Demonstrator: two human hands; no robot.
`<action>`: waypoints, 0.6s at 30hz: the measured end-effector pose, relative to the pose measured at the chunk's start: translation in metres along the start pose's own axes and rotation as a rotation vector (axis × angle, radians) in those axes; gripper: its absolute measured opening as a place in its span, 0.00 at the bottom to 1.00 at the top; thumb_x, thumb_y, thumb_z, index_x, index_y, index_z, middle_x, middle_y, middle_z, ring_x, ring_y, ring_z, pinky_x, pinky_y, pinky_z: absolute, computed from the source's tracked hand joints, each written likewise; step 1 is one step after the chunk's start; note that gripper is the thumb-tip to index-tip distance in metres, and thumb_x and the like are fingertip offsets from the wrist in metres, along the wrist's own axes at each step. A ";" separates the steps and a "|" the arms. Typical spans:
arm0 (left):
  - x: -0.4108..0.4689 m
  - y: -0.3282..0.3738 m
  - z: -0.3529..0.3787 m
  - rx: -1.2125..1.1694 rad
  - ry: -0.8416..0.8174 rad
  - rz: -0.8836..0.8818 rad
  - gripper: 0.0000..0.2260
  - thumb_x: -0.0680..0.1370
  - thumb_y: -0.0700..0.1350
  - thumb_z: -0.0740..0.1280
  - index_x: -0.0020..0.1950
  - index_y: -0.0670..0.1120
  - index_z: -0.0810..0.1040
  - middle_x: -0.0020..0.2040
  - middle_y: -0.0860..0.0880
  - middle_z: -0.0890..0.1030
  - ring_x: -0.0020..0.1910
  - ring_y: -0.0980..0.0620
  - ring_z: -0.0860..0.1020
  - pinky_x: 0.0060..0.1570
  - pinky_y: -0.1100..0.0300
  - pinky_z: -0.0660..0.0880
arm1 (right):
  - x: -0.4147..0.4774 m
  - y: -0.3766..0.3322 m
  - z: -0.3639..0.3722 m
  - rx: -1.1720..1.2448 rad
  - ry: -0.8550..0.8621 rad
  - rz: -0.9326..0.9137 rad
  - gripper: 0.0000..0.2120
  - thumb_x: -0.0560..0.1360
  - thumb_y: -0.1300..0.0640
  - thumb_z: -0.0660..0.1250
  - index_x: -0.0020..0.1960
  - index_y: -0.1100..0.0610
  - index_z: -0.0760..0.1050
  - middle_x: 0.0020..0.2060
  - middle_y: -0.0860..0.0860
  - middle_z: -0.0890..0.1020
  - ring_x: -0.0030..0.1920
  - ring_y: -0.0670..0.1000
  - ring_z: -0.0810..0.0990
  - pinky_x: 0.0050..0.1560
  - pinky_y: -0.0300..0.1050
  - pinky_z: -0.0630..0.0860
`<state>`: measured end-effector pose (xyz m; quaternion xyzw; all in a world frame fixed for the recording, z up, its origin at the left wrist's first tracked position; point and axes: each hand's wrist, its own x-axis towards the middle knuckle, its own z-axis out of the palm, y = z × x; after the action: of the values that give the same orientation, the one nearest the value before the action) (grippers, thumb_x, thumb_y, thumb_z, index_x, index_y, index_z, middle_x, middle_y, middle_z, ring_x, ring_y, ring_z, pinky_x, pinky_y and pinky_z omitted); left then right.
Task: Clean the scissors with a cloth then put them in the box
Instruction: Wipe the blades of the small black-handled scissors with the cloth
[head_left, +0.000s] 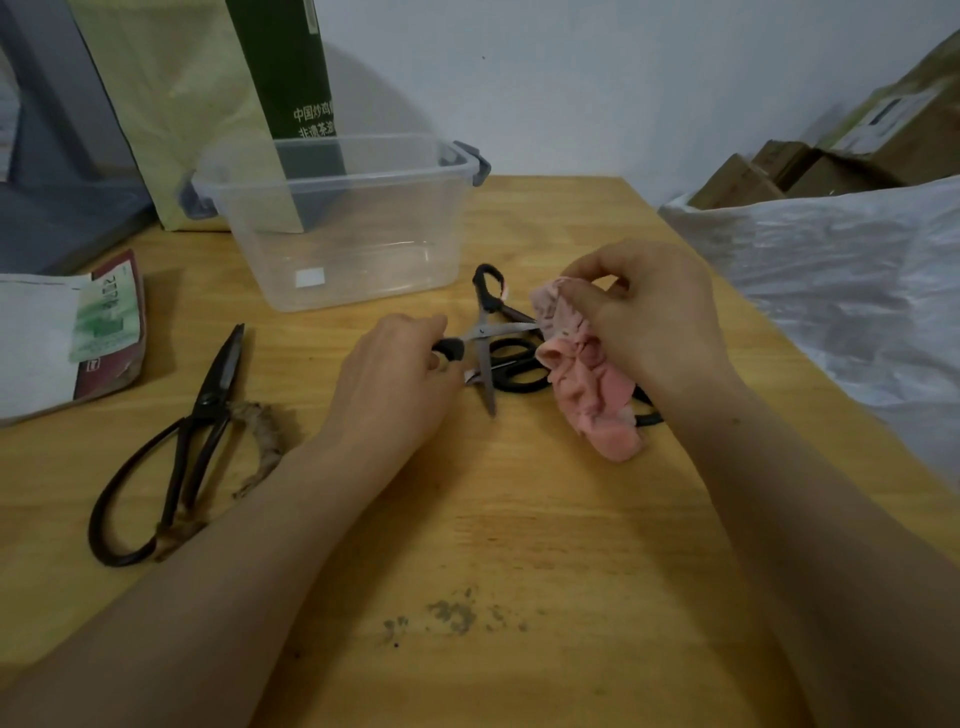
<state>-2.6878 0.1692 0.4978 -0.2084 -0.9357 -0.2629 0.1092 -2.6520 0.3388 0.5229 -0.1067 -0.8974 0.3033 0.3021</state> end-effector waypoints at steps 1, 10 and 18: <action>0.000 -0.002 0.000 -0.036 0.058 0.014 0.16 0.78 0.43 0.65 0.66 0.44 0.73 0.54 0.46 0.77 0.50 0.49 0.74 0.47 0.57 0.70 | -0.001 0.000 0.001 0.054 -0.017 0.043 0.04 0.76 0.56 0.67 0.45 0.50 0.81 0.38 0.41 0.77 0.41 0.43 0.75 0.39 0.37 0.70; -0.008 0.011 0.011 -0.705 0.296 0.015 0.23 0.73 0.37 0.71 0.68 0.43 0.72 0.52 0.45 0.79 0.46 0.60 0.77 0.50 0.75 0.72 | -0.008 -0.015 0.004 0.802 -0.342 0.403 0.04 0.72 0.62 0.72 0.42 0.64 0.81 0.31 0.57 0.83 0.33 0.54 0.81 0.32 0.41 0.79; -0.005 0.014 0.000 -0.983 -0.010 -0.165 0.22 0.69 0.27 0.70 0.61 0.43 0.78 0.50 0.49 0.83 0.48 0.57 0.81 0.48 0.68 0.78 | -0.009 -0.012 -0.002 0.527 -0.376 0.229 0.04 0.66 0.64 0.76 0.39 0.60 0.82 0.32 0.53 0.84 0.33 0.48 0.82 0.35 0.40 0.81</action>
<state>-2.6773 0.1783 0.5021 -0.1616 -0.7148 -0.6798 -0.0276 -2.6439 0.3264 0.5270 -0.0671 -0.8104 0.5710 0.1126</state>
